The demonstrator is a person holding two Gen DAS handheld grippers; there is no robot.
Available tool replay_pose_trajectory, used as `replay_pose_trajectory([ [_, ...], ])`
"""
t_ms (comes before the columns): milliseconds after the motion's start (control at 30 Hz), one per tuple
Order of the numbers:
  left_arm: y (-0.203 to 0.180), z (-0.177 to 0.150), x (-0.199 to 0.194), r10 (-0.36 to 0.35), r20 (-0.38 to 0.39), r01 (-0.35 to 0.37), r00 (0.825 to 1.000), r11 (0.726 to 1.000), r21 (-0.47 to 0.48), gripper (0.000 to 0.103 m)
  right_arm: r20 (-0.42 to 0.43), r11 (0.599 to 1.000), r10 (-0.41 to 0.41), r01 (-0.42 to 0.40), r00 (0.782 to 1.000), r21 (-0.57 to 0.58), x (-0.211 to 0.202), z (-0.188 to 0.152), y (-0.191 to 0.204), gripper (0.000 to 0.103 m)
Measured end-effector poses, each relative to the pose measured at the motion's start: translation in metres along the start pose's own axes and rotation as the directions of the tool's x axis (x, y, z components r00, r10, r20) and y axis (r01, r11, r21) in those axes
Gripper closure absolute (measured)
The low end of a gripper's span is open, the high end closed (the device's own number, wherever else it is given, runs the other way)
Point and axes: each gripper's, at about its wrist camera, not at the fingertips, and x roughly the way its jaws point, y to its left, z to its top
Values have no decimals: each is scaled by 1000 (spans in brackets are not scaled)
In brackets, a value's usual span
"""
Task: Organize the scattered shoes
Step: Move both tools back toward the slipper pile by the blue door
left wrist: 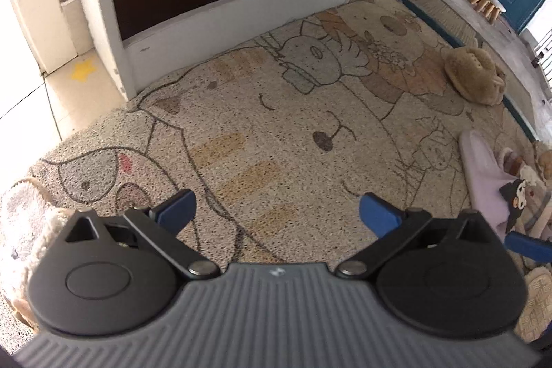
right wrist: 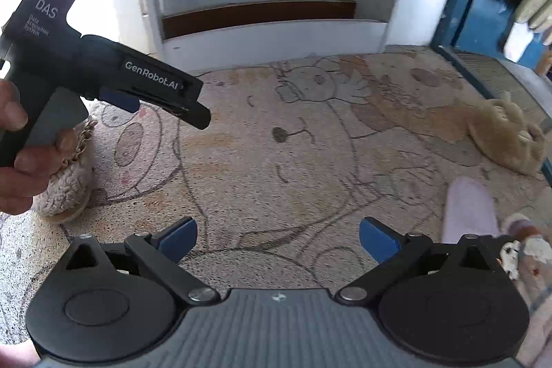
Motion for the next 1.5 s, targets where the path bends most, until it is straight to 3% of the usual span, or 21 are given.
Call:
replay_pose_trajectory([
  [333, -55, 6, -12, 0, 32, -5, 999, 985, 170, 0, -31, 997, -78, 77, 996, -25, -43, 5, -44, 1],
  [667, -145, 9, -11, 29, 76, -53, 997, 942, 332, 0, 5, 993, -118, 118, 993, -3, -67, -5, -117, 1],
  [767, -191, 12, -7, 35, 82, -64, 996, 918, 392, 0, 35, 988, -152, 150, 988, 30, -80, -20, -139, 1],
  [900, -258, 20, -14, 18, 128, -80, 992, 861, 503, 0, 58, 979, -185, 179, 981, 101, -102, -43, -169, 1],
  [1000, -290, 20, -25, -15, 147, -67, 989, 842, 535, 0, 81, 964, -227, 212, 970, 162, -124, -61, -192, 1],
  [1267, -325, 10, -41, -12, 126, -58, 992, 841, 538, 0, 131, 918, -265, 208, 955, 339, -147, -94, -231, 1],
  [1400, -327, 2, -43, 6, 66, -40, 998, 855, 517, 0, 137, 909, -274, 210, 952, 359, -149, -109, -233, 1],
  [1500, -332, -2, -43, -4, 33, -14, 999, 855, 519, 0, 134, 879, -271, 189, 953, 438, -148, -127, -241, 1],
])
